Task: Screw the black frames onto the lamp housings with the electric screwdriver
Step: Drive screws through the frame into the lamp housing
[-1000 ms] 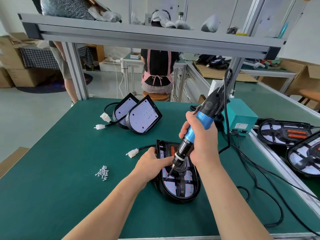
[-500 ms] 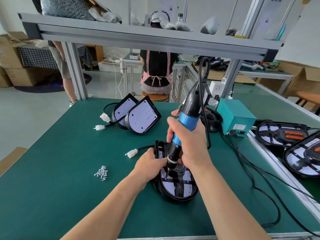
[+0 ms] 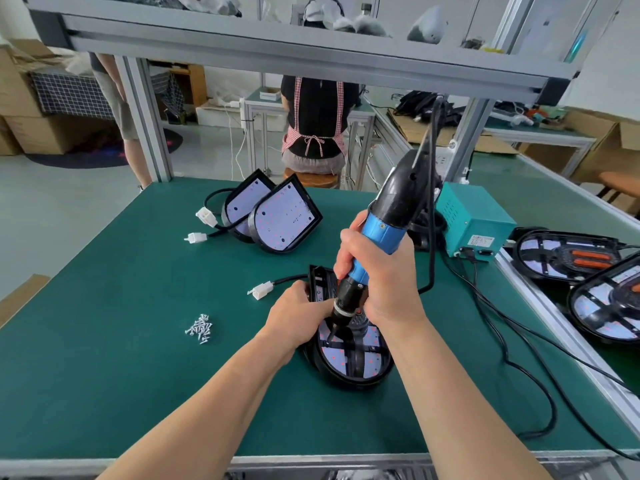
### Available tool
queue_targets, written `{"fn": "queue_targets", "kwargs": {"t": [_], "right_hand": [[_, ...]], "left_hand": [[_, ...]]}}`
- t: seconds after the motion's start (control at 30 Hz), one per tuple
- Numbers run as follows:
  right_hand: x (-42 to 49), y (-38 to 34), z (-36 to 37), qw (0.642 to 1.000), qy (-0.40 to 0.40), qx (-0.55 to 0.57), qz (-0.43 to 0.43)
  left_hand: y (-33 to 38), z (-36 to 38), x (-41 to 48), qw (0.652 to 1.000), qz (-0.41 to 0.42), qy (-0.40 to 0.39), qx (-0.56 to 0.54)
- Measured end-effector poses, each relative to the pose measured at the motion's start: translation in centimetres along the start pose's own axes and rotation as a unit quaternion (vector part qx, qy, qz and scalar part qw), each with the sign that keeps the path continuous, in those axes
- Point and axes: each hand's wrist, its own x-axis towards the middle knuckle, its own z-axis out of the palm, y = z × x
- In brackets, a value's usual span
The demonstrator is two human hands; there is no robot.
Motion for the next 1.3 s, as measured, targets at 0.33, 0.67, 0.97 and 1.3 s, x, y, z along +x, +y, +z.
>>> {"fn": "queue_targets", "kwargs": {"t": [0.33, 0.67, 0.97, 1.3], "right_hand": [[-0.5, -0.9, -0.6, 1.000, 0.023, 0.007, 0.015], [-1.0, -1.6, 0.3, 1.000, -0.016, 0.008, 0.011], [-0.7, -1.2, -0.1, 0.995, 0.095, 0.032, 0.014], [1.6, -4.6, -2.4, 0.993, 0.085, 0.043, -0.066]], "left_hand": [[0.4, -0.4, -0.4, 0.999, 0.011, -0.028, -0.016], [-0.1, -0.5, 0.2, 0.998, 0.009, -0.048, -0.044], [-0.6, -0.5, 0.7, 0.997, 0.010, -0.051, -0.056], [-1.5, -0.3, 1.7, 0.995, 0.000, -0.064, -0.075]]}}
